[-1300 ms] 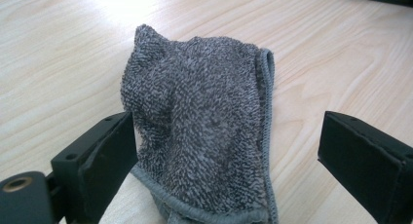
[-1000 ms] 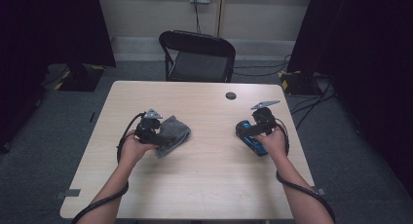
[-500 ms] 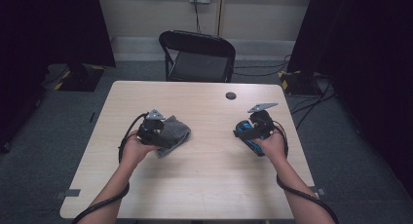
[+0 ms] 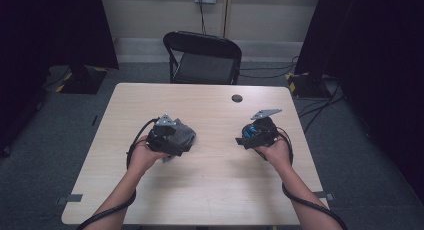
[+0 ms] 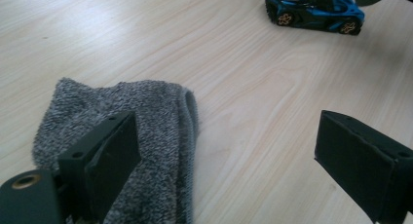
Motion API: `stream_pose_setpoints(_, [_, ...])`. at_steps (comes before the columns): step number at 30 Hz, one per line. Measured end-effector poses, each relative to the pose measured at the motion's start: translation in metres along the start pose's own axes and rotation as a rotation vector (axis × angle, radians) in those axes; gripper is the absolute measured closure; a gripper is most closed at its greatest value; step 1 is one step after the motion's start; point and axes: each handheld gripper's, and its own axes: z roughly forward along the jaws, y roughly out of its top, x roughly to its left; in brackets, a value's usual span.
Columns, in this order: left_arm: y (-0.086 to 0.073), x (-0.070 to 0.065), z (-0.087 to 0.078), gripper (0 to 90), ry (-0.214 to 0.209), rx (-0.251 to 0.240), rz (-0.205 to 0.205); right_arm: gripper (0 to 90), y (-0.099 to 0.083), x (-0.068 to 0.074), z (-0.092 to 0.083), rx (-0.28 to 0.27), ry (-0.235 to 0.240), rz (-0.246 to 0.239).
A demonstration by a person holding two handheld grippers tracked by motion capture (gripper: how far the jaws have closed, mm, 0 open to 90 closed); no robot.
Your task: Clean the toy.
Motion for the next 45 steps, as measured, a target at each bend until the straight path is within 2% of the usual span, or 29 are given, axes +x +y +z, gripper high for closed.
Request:
stream_pose_setpoints(14, [-0.006,-0.017,0.008,8.9,-0.045,-0.001,0.019,1.7,-0.006,0.015,0.002,-0.006,0.046,-0.024])
stream_pose_setpoints(20, [-0.011,-0.024,0.011,9.3,-0.051,0.002,0.027,1.7,-0.011,0.020,0.003,-0.010,0.065,-0.031])
stream_pose_setpoints(27, [-0.015,-0.028,0.013,9.3,-0.067,-0.002,0.028,1.7,-0.016,0.027,0.003,-0.004,0.078,-0.044])
stream_pose_setpoints(31, [-0.019,-0.031,0.014,9.9,-0.061,0.007,0.042,1.7,-0.018,0.031,0.004,-0.005,0.090,-0.055])
stream_pose_setpoints(36, [-0.025,-0.035,0.016,10.0,-0.076,0.025,0.054,1.7,-0.021,0.036,0.003,-0.002,0.102,-0.061])
stream_pose_setpoints(39, [-0.028,-0.036,0.017,10.0,-0.082,0.025,0.048,1.7,-0.024,0.037,0.004,0.000,0.107,-0.062])
stream_pose_setpoints(45, [-0.031,-0.039,0.016,10.1,-0.102,0.019,0.067,1.6,-0.029,0.040,0.004,0.005,0.120,-0.064])
